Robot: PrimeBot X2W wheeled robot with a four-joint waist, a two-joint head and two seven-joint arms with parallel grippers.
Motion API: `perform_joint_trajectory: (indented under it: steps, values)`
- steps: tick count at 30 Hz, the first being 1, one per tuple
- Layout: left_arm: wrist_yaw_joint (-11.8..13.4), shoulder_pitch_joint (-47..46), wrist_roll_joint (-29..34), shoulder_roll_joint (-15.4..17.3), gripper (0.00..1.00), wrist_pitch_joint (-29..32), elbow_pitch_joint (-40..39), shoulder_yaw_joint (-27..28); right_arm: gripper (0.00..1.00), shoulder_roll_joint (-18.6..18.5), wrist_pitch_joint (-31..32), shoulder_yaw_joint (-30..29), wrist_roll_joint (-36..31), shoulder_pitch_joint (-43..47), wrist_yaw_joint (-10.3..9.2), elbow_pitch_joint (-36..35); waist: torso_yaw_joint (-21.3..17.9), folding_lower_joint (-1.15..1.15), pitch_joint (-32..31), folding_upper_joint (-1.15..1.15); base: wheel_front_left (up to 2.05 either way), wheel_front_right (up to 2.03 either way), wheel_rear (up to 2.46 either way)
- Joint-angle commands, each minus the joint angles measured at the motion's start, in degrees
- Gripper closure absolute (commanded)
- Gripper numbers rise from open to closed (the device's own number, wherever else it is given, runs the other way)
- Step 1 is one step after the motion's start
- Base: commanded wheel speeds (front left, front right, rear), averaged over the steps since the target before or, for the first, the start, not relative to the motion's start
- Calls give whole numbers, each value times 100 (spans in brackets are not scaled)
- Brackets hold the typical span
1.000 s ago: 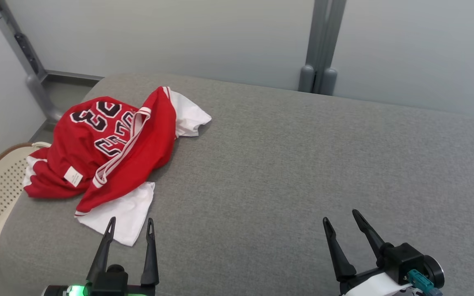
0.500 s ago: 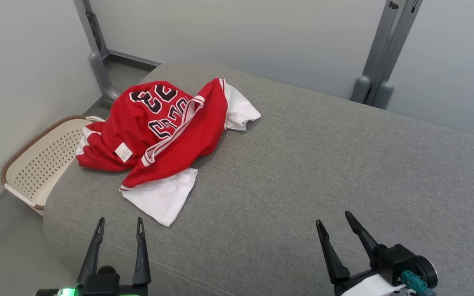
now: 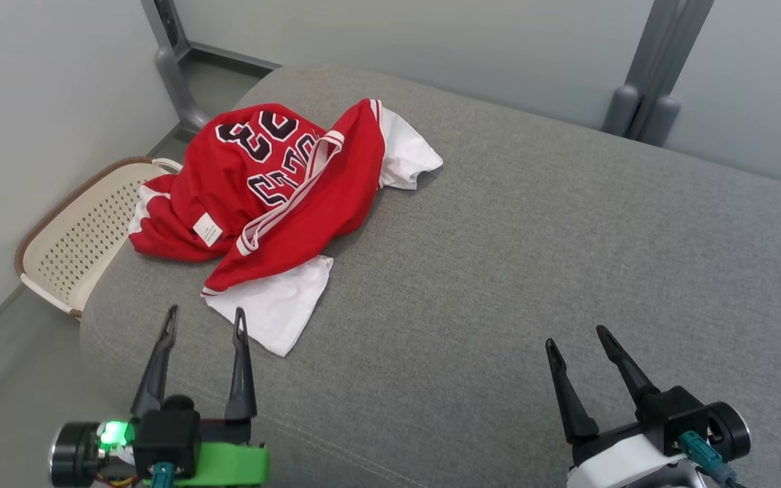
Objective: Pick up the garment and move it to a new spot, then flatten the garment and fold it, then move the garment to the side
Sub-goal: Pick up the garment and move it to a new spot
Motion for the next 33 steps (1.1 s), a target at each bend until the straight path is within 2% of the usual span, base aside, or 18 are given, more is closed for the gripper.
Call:
perform_joint_trajectory:
  steps: [1, 3, 7, 13, 19, 23, 28, 33]
  values:
    - [-26, -252, -20, -11, 0, -4, -66, 26, 0, -66, -18, -56, -102, -128, -4, -65, -67, 0, 523, 0, 0, 0, 0]
    - [-42, -562, -44, -27, 0, -4, -125, 57, 0, -195, -18, -141, -196, -236, -5, -131, -139, 0, 841, 0, 0, 0, 0]
    - [-231, -1255, -91, 83, 0, -4, 15, 156, 0, -403, -19, -252, -263, -396, -5, -235, -284, 0, 1361, 0, 0, 0, 0]
    - [-601, -2517, -64, 445, 0, -4, 605, 305, 0, -646, -18, -372, -303, -616, -5, -404, -538, 0, 1919, 0, 0, 0, 0]
    - [-1127, -3906, -161, 726, 0, -4, 1843, 254, 0, -815, -18, -478, -346, -845, -6, -604, -817, 0, 2417, 0, 0, 0, 0]
    - [-1316, -4580, -219, 760, 0, -4, 2883, 152, 0, -812, -18, -569, -357, -1000, -5, -750, -1012, 0, 2686, 0, 0, 0, 0]
    - [-1386, -5103, -297, 706, 0, -5, 4060, 60, 0, -745, -18, -699, -404, -1162, -5, -963, -1257, 0, 2956, 0, 0, 0, 0]
    - [-1197, -5417, -293, 670, 0, -4, 4903, 84, 0, -726, -18, -771, -430, -1221, -5, -1102, -1433, 0, 3165, 0, 0, 0, 0]
